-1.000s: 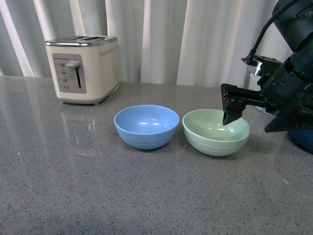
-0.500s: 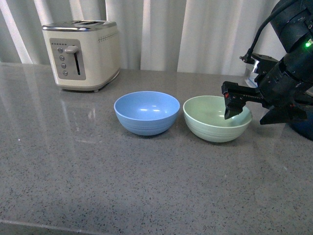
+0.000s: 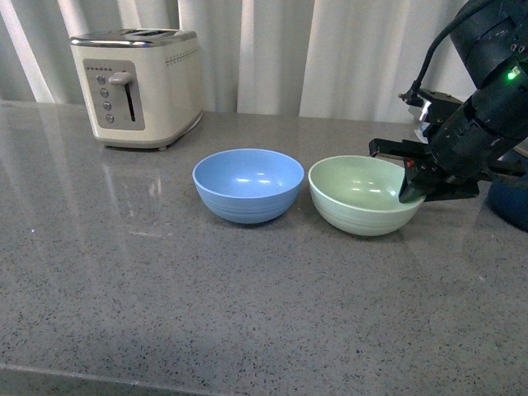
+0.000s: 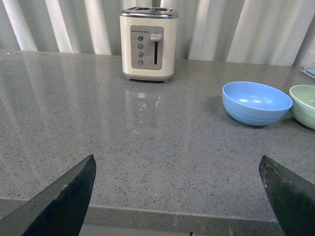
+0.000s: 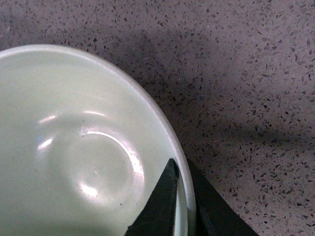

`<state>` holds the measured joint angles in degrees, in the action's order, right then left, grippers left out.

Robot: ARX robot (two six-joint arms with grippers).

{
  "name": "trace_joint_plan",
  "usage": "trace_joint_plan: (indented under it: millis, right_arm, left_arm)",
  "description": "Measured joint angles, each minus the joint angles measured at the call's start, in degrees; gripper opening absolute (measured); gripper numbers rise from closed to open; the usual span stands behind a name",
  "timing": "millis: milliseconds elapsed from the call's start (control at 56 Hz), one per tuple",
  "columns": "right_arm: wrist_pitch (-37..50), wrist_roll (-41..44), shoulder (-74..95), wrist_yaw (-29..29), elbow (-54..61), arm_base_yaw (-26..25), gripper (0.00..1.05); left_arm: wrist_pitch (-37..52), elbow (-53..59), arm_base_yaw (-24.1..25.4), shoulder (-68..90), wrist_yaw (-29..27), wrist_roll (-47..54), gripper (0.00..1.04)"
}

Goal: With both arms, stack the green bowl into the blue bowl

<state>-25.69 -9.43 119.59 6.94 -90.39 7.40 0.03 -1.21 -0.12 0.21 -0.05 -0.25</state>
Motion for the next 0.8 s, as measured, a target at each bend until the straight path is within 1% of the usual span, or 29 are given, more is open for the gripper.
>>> trace_joint_plan:
  millis: [54, 393, 589, 804]
  right_arm:
    - [0.2, 0.0, -0.2, 0.4, 0.0, -0.2, 0.01]
    - [0.3, 1.1, -2.1, 0.0, 0.5, -1.5, 0.01]
    - [0.0, 1.7, -5.2, 0.8, 0.0, -2.0, 0.01]
    - [-1.3, 2.1, -6.4, 3.4, -4.1, 0.4, 0.01]
  left_arm:
    - [0.0, 0.0, 0.0, 0.0, 0.0, 0.0, 0.98]
    - [0.0, 0.0, 0.0, 0.0, 0.0, 0.0, 0.98]
    - [0.0, 0.0, 0.0, 0.0, 0.0, 0.0, 0.98]
    - [0.0, 0.0, 0.0, 0.0, 0.0, 0.0, 0.98]
